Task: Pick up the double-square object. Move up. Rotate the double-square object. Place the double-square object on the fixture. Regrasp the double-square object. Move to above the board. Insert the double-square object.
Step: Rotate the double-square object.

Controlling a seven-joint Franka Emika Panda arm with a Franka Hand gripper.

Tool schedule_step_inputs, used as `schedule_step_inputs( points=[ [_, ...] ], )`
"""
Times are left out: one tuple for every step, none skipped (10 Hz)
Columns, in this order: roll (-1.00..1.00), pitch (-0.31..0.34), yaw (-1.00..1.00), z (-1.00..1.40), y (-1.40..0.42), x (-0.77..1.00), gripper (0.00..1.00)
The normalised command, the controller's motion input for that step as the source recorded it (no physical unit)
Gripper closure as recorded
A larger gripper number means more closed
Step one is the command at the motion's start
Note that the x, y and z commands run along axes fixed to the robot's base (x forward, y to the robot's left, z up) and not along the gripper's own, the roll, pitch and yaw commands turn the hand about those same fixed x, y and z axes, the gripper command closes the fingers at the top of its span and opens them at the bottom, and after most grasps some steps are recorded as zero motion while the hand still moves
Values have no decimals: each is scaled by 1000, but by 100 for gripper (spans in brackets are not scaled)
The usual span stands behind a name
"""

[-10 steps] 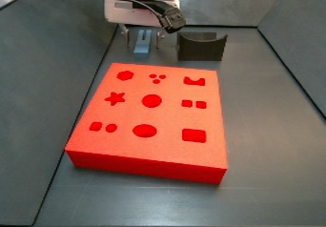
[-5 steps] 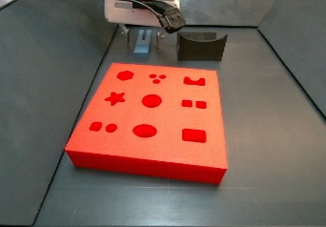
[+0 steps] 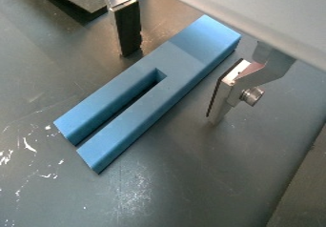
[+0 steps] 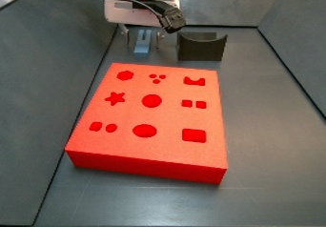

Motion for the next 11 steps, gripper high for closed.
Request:
schedule_step_inputs(
  points=[
    [-148, -49, 0, -176, 13, 15, 0],
    [-148, -49, 0, -176, 13, 15, 0],
    [-148, -49, 0, -176, 13, 15, 0],
    [-148, -49, 0, -176, 13, 15, 0],
    [-148, -49, 0, -176, 13, 15, 0],
    [-148, -49, 0, -176, 13, 15, 0],
    [-148, -49, 0, -176, 13, 15, 0],
    [-148, -49, 0, -176, 13, 15, 0],
    [-148, -49, 0, -176, 13, 15, 0],
    [-148, -49, 0, -176, 13, 15, 0],
    [-148, -49, 0, -176, 13, 15, 0]
  ],
)
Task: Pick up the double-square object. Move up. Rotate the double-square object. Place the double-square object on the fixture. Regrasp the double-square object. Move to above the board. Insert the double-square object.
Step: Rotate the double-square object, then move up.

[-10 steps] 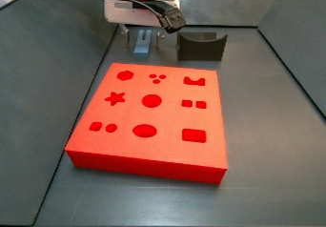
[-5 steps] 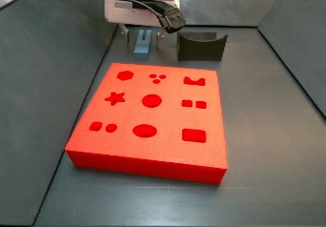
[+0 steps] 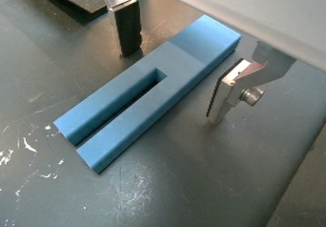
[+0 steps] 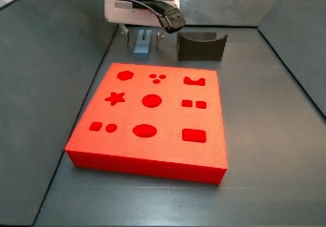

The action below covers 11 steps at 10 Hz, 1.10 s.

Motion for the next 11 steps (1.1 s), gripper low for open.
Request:
schedule_step_inputs(
  points=[
    [-148, -49, 0, -176, 13, 15, 0],
    [-148, -49, 0, -176, 13, 15, 0],
    [-148, -49, 0, -176, 13, 15, 0],
    [-148, -49, 0, -176, 13, 15, 0],
    [-148, -49, 0, -176, 13, 15, 0],
    [-148, -49, 0, -176, 13, 15, 0],
    [0, 0, 0, 0, 0, 0, 100],
    [0, 0, 0, 833, 0, 0, 100],
    [0, 13, -1, 807, 0, -17, 100],
    [12, 22, -8, 710, 3, -29, 100],
    [31, 33, -15, 542, 6, -19, 100]
  ],
)
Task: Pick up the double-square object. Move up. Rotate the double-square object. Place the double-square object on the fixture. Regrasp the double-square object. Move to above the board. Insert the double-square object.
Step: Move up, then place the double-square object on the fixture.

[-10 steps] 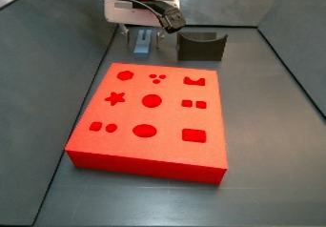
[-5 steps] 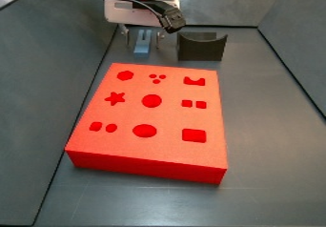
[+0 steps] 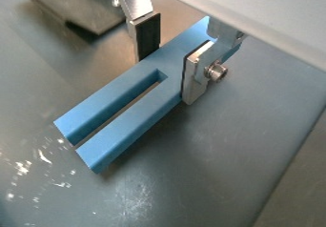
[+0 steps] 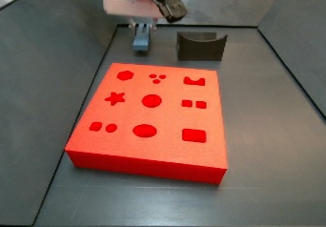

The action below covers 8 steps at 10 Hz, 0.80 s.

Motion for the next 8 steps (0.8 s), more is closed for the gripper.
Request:
schedule_step_inputs(
  points=[
    [40, 44, -17, 448, 5, -20, 100],
    [62, 52, -21, 257, 5, -17, 100],
    [0, 0, 0, 1000, 0, 0, 100],
    [13, 1, 2, 1000, 0, -2, 100],
    [21, 12, -2, 1000, 1, -10, 100],
    [48, 21, -13, 1000, 4, -18, 100],
    [57, 29, -14, 1000, 5, -21, 100],
    [71, 35, -15, 1000, 7, -25, 100]
  ],
)
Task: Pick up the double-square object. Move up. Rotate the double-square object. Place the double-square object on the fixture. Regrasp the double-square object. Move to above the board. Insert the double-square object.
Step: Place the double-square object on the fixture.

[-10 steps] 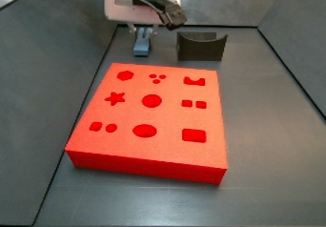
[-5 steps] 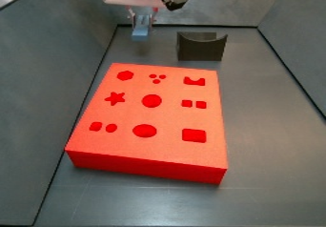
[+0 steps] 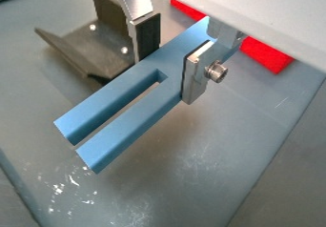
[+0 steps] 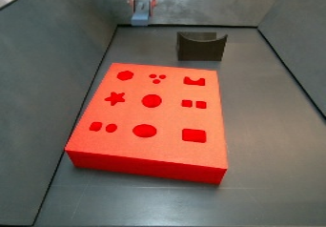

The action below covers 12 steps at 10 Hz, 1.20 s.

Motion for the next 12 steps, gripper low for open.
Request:
schedule_step_inputs(
  points=[
    [85, 41, -8, 1000, 6, -28, 100],
    [91, 46, 2, 1000, 5, -31, 100],
    [92, 51, 11, 926, 2, -29, 100],
    [104, 60, 19, 734, 4, -20, 100],
    [111, 70, 24, 586, 2, -13, 100],
    [118, 82, 30, 393, 2, -3, 100],
    [114, 89, 33, 242, 0, -1, 100],
    [79, -207, 129, -486, -472, 1000, 100],
    [76, -203, 127, -509, -470, 1000, 100],
    [46, -144, 84, -482, -379, 1000, 100],
    [27, -105, 63, -452, -349, 1000, 100],
    [3, -59, 46, -388, -315, 1000, 100]
  ],
)
